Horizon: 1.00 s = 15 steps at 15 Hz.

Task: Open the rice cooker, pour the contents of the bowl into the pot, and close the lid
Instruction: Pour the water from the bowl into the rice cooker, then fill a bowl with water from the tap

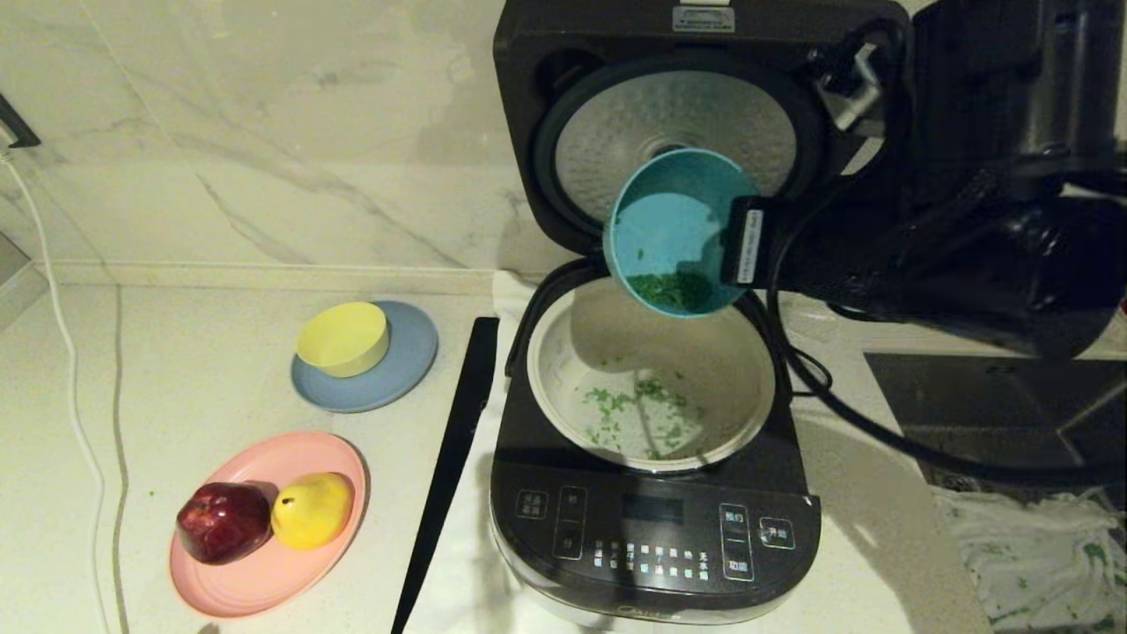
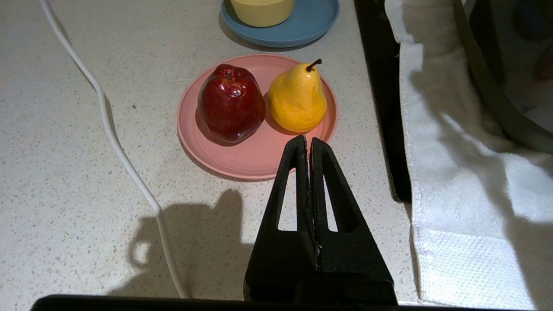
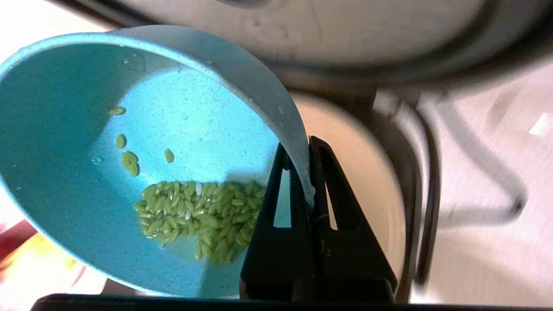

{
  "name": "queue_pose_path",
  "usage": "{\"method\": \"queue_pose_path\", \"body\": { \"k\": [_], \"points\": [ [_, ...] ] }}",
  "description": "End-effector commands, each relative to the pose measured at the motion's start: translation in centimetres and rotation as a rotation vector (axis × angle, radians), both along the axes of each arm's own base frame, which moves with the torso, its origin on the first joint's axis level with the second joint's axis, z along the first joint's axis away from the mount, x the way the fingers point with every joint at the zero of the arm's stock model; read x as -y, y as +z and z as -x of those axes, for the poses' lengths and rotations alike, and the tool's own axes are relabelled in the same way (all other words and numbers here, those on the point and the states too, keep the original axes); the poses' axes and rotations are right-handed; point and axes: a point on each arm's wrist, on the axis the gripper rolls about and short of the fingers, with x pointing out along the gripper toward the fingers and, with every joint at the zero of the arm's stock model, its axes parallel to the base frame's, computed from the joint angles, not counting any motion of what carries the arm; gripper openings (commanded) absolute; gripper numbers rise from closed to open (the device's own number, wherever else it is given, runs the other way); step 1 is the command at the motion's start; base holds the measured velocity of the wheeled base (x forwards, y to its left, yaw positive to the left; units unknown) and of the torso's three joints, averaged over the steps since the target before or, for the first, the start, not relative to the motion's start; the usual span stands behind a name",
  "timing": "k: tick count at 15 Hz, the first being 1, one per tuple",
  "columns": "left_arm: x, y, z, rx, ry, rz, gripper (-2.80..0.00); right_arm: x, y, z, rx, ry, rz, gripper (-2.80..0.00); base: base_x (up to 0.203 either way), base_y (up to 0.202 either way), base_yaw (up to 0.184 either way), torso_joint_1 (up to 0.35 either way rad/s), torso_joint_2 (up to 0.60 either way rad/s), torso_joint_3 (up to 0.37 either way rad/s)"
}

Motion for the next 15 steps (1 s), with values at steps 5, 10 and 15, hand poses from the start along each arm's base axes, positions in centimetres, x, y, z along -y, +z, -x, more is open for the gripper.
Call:
{"method": "queue_pose_path", "body": {
  "k": [5, 10, 15],
  "points": [
    [0.0, 0.0, 0.0, 0.001, -0.001, -0.001, -2.8, 5.4, 0.6, 3.3, -0.45, 0.132, 0.081, -2.8, 0.0, 0.0, 0.0, 0.0, 0.0, 0.0],
    [0.0, 0.0, 0.0, 0.0, 0.001, 0.001, -2.8, 10.6, 1.1, 5.8, -0.523, 0.053, 0.054, -2.8, 0.0, 0.0, 0.0, 0.0, 0.0, 0.0],
    [0.0, 0.0, 0.0, 0.001, -0.001, -0.001, -2.8, 15.9, -1.1, 5.9, -0.619, -0.151, 0.003, -2.8, 0.0, 0.0, 0.0, 0.0, 0.0, 0.0]
  ]
}}
